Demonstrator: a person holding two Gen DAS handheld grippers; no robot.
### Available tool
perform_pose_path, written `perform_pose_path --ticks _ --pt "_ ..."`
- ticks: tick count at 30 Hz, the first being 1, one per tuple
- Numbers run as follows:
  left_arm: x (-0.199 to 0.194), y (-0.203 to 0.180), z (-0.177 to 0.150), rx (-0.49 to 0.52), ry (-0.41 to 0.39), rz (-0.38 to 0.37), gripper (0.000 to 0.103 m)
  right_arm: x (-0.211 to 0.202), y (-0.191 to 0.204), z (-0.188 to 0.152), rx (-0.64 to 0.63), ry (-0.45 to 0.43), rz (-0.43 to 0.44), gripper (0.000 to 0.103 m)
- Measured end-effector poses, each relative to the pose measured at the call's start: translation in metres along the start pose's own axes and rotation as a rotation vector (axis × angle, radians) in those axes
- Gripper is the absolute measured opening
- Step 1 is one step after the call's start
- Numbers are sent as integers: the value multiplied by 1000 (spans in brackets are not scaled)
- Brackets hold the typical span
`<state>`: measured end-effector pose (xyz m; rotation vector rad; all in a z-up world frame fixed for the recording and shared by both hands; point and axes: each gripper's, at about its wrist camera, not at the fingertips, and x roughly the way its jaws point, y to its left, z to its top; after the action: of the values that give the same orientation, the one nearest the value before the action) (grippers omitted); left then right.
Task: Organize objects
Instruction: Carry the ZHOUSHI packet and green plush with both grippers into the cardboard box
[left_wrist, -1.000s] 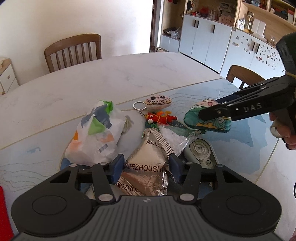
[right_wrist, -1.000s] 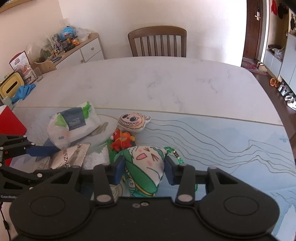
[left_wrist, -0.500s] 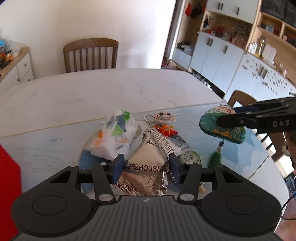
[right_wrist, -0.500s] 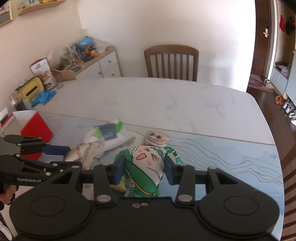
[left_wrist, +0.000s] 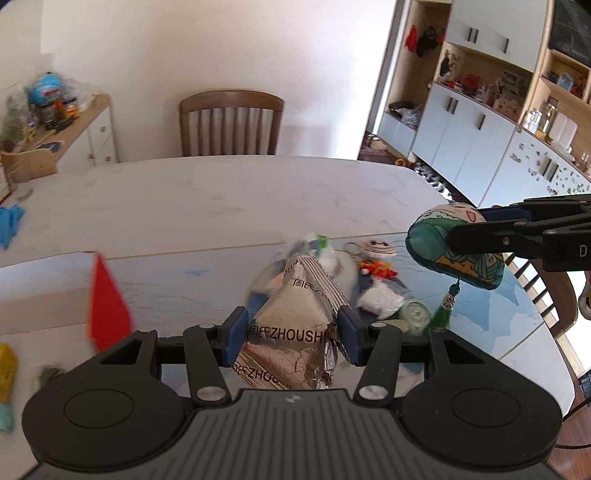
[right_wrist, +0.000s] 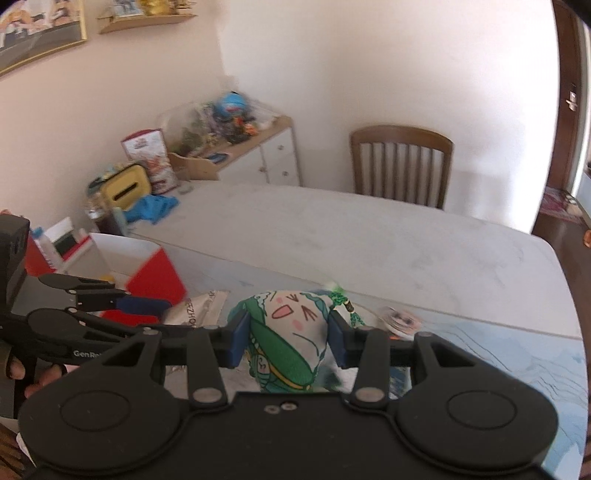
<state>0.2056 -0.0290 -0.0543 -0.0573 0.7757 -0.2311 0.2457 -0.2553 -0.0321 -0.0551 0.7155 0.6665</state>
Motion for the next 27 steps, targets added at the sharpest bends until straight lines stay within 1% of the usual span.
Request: perform_pose_path --ticks 6,10,16,23,27 --pt "-30 41 1 -35 -18 51 52 17 44 17 -35 -2 71 43" --pt "-49 72 0 -52 -36 100 52 29 79 30 -81 -13 114 43" --pt "-72 123 -2 -88 -43 168 52 52 126 50 -131 -20 169 43" --pt "-89 178 -4 -123 -47 216 52 79 174 67 -175 -16 211 43" --pt "-89 206 -7 -129 -41 252 52 96 199 74 -190 -12 234 43"
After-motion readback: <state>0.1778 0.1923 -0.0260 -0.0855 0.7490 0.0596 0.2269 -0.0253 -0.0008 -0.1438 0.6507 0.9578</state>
